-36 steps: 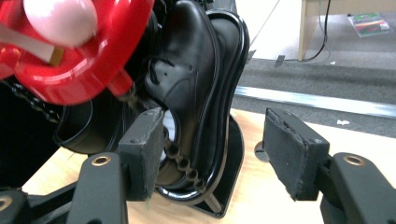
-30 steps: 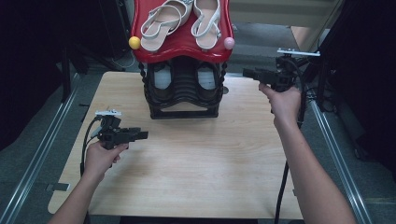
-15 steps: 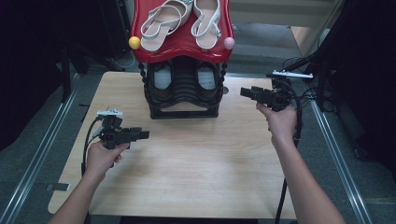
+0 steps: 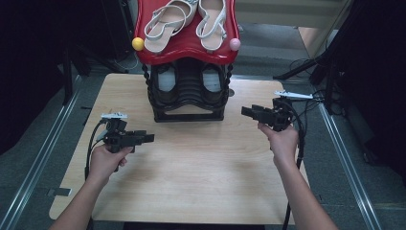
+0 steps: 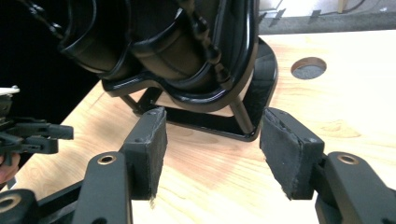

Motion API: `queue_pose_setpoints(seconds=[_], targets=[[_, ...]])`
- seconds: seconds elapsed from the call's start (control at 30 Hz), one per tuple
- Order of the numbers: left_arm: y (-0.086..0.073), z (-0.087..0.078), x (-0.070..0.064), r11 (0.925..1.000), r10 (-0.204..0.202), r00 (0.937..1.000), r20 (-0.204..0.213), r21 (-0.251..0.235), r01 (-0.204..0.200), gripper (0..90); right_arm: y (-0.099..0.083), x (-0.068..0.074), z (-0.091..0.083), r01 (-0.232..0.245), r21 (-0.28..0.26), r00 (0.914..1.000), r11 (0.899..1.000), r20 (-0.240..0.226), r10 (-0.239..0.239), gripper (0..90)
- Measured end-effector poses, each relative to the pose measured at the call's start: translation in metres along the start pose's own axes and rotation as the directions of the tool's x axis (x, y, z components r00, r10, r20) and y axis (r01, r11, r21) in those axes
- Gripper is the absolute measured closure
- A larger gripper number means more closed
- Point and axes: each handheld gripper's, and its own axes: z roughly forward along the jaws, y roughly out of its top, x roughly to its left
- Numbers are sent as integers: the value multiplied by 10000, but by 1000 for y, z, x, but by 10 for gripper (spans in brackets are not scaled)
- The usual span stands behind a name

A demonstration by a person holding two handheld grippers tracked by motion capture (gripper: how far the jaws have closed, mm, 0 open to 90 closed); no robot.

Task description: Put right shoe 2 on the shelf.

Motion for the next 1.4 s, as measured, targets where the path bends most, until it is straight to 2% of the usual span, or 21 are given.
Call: queue_pose_setpoints(seconds=[0.27,0.5,0.77,0.87,1.0,1.13,1.2,1.4], targets=[[0,2,-2,10000,61,10000,-21,47,-61,424,-31,0,2,-52,198,10000,9998,-82,54,430],[0,4,-3,9999,153,9999,3,-46,-153,417,-53,-2,5,-345,266,9990,9991,-261,352,434],[2,9,-10,9975,689,9976,-37,159,-689,413,-74,-6,10,-362,283,9985,9989,-412,373,440],[2,10,-12,9971,736,9973,-8,199,-735,404,-80,-6,12,-195,350,9990,9992,-389,208,445],[3,12,-12,9969,740,9973,30,253,-740,396,-86,-6,18,-205,628,9985,9978,-501,237,445],[3,13,-13,9968,747,9972,82,275,-749,388,-91,-2,28,136,1111,9993,9937,-362,-97,445],[3,14,-14,9970,722,9973,87,281,-725,379,-92,1,31,146,1193,9988,9927,-474,-90,445],[3,15,-14,9964,751,9971,104,395,-755,368,-93,6,36,565,1457,9981,9877,-340,-521,444]])
